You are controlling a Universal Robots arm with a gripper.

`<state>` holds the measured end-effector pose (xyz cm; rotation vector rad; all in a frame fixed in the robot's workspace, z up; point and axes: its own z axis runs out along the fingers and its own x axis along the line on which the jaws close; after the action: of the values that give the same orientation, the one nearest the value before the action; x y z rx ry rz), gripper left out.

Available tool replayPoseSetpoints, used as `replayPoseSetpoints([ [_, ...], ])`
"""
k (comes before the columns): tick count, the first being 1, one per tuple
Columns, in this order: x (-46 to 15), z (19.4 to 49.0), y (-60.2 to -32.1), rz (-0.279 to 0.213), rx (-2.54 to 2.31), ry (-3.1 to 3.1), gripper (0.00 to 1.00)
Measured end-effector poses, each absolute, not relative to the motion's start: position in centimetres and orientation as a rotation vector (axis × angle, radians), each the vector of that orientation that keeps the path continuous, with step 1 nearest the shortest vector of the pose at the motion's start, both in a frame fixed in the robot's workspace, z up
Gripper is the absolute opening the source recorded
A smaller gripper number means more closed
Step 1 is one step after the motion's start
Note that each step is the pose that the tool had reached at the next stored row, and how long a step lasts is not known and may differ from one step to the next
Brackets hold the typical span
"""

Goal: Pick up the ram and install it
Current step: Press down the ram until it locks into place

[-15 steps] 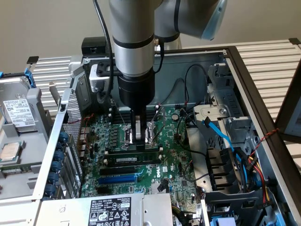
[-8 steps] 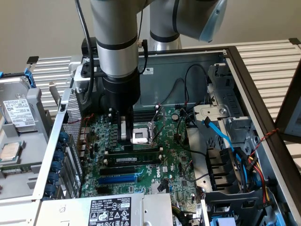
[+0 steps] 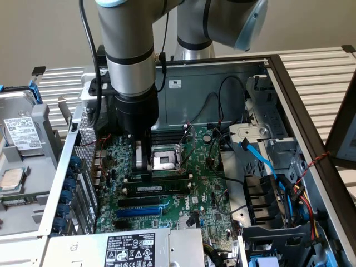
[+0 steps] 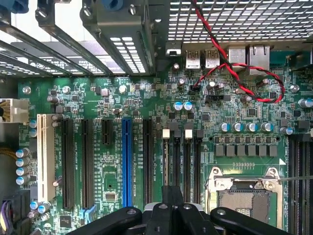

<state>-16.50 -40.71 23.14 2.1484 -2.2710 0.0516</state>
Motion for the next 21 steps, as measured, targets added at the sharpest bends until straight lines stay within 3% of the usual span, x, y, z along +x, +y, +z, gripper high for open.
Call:
replayPoseSetpoints([
  [12,-16.5,22.6,-40.8,0.053,2.149,-2.272,0.10],
  [21,-14.9,25.4,-41.5,0.039,2.148,-2.270,0.10],
])
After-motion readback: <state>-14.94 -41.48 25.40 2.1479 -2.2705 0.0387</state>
